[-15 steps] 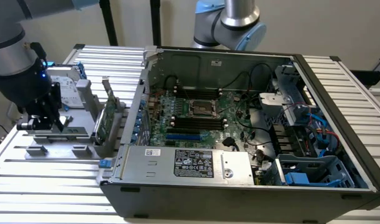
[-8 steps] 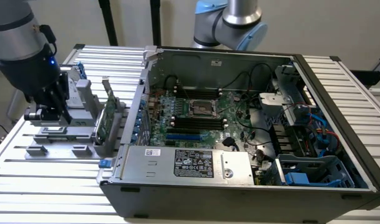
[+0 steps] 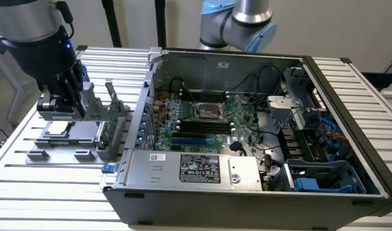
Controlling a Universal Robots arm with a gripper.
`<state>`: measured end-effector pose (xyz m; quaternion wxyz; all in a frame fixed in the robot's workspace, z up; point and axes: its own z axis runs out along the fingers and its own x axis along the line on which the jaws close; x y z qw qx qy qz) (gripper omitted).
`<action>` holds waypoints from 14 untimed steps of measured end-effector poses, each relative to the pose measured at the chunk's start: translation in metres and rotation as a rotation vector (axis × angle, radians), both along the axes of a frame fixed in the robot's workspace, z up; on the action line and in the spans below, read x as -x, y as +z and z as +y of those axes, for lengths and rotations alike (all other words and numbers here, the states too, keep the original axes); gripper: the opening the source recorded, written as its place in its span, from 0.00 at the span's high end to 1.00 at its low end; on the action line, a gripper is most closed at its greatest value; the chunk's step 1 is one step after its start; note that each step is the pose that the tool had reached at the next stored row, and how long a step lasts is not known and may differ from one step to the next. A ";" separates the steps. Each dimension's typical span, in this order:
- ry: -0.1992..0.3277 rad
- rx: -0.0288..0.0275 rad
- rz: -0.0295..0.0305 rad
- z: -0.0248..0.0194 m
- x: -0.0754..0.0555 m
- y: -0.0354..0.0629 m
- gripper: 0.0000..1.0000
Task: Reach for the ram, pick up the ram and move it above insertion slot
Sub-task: 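Pick up the ram and move it above insertion slot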
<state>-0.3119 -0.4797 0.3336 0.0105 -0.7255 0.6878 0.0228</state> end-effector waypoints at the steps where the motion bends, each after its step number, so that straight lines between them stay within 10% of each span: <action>1: 0.000 -0.0005 0.0000 -0.0003 -0.004 0.0045 0.87; 14: 0.004 -0.0297 0.0011 -0.0021 -0.061 0.0512 0.87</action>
